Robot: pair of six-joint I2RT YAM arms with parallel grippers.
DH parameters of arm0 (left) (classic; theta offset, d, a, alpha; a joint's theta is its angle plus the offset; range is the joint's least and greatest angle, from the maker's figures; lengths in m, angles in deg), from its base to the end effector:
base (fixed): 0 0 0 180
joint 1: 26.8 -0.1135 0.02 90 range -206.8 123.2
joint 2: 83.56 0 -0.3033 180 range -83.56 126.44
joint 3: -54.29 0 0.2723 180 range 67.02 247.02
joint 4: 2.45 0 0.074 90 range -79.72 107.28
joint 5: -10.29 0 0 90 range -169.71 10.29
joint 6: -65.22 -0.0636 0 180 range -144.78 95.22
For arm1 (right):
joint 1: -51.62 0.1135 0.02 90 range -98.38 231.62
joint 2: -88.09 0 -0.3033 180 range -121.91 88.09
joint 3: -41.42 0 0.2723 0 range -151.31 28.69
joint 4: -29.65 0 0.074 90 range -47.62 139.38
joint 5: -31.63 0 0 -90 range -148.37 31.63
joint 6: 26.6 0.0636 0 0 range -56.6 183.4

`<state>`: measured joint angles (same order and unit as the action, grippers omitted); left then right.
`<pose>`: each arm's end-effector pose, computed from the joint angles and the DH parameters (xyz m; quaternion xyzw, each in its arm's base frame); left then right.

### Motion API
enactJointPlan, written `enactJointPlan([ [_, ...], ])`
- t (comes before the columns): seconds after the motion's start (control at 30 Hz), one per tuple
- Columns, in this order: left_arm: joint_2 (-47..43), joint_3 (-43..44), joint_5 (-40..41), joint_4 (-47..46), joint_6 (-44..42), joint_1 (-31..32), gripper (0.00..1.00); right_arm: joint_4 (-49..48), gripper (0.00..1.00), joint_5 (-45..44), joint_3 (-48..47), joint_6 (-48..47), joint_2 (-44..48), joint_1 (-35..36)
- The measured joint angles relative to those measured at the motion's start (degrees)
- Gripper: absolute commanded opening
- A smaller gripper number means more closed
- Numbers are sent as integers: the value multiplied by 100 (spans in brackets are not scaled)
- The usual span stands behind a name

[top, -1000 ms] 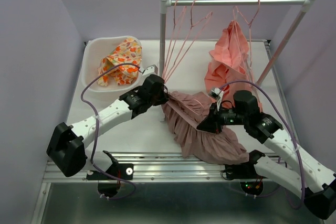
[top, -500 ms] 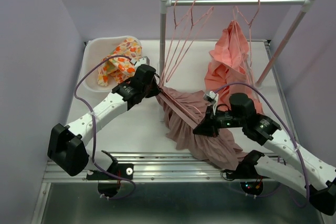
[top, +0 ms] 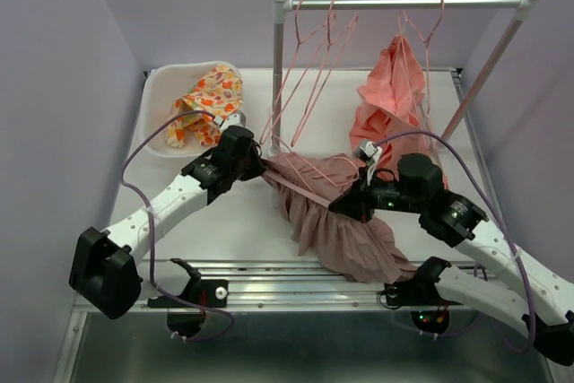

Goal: Remove the skirt from the hanger

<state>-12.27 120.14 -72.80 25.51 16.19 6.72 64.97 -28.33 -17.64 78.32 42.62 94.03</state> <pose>0.2612 -0.1639 0.2995 -0.0856 0.8752 -0.2442 0.4088 0.1202 0.1529 0.3459 -0.3312 0.7420 0.4482 0.3727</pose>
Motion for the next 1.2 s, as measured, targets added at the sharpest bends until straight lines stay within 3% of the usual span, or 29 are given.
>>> enactJointPlan([
  [0.27,-367,-592,11,-350,63,293,0,-26,1,-621,-120,315,-46,26],
  [0.63,-481,-1405,516,-472,271,1755,0,15,1,-1097,-507,439,-232,44],
  [1.03,-625,-1679,955,-533,730,3145,0,-125,1,-3434,-527,1349,-192,44],
  [1.2,-417,-1596,1051,-599,780,3447,0,-262,1,-4116,-527,1602,-133,44],
])
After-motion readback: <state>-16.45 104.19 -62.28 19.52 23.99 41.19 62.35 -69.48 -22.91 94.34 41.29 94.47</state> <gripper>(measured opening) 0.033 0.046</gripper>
